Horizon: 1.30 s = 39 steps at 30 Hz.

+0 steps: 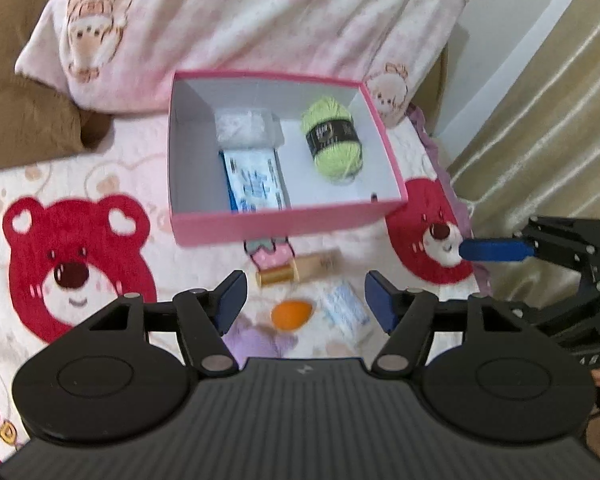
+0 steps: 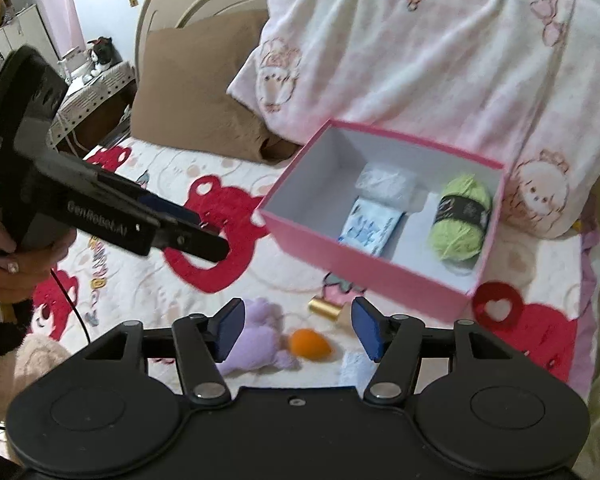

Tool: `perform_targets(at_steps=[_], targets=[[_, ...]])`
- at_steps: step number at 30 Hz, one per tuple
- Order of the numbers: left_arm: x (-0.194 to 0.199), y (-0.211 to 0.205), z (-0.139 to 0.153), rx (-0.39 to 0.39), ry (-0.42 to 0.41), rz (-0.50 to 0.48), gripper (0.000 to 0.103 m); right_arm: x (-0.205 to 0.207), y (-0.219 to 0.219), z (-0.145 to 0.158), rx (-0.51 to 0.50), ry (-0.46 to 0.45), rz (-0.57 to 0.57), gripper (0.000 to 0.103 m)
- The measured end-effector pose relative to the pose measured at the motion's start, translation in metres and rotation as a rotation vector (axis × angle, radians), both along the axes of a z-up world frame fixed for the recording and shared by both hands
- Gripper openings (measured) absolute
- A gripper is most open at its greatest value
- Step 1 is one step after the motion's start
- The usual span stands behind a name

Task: Organize objects
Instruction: 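Move the left tool down to the purple plush toy and close on it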

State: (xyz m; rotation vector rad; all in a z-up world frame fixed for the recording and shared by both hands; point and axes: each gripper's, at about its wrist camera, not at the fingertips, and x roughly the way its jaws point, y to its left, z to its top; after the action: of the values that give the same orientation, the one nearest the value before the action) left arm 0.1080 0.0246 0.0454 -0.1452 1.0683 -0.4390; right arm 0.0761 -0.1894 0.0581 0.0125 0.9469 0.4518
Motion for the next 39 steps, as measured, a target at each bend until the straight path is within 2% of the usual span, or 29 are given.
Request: perform_targets(at_steps=[6, 11, 13, 18, 23, 27, 30, 34, 37, 39], targets=[[-0.02, 0.006, -0.022, -0.008, 0.027, -0.015, 0.065, -0.007, 0.015, -0.013, 0.061, 0.079, 0.04, 0.073], [-0.024, 0.013, -0.049, -0.011, 0.036, 0.003, 0.065, -0.004, 0.03, -0.04, 0.082, 0.157, 0.062, 0.074], [-0.022, 0.015, -0.061, -0.004, 0.04, 0.004, 0.065, -0.002, 0.036, -0.054, 0.104, 0.181, 0.067, 0.074], [-0.009, 0.024, -0.097, 0.015, 0.079, 0.025, 0.065, 0.014, 0.048, -0.106, 0.233, 0.326, 0.022, 0.074], [0.002, 0.04, -0.13, 0.023, 0.079, 0.053, 0.064, 0.023, 0.059, -0.147, 0.296, 0.385, -0.05, 0.074], [0.013, 0.05, -0.158, 0.047, 0.072, 0.075, 0.064, 0.024, 0.067, -0.177, 0.297, 0.437, -0.092, 0.074], [0.022, 0.055, -0.18, 0.038, 0.116, 0.088, 0.063, 0.024, 0.072, -0.202, 0.299, 0.476, -0.133, 0.075], [0.025, 0.055, -0.195, -0.005, 0.098, 0.071, 0.063, 0.023, 0.08, -0.217, 0.281, 0.451, -0.149, 0.074], [0.027, 0.052, -0.2, -0.033, 0.074, 0.047, 0.063, 0.02, 0.088, -0.22, 0.247, 0.397, -0.141, 0.074], [0.028, 0.047, -0.205, -0.019, 0.054, 0.03, 0.063, 0.017, 0.093, -0.22, 0.211, 0.333, -0.138, 0.074]])
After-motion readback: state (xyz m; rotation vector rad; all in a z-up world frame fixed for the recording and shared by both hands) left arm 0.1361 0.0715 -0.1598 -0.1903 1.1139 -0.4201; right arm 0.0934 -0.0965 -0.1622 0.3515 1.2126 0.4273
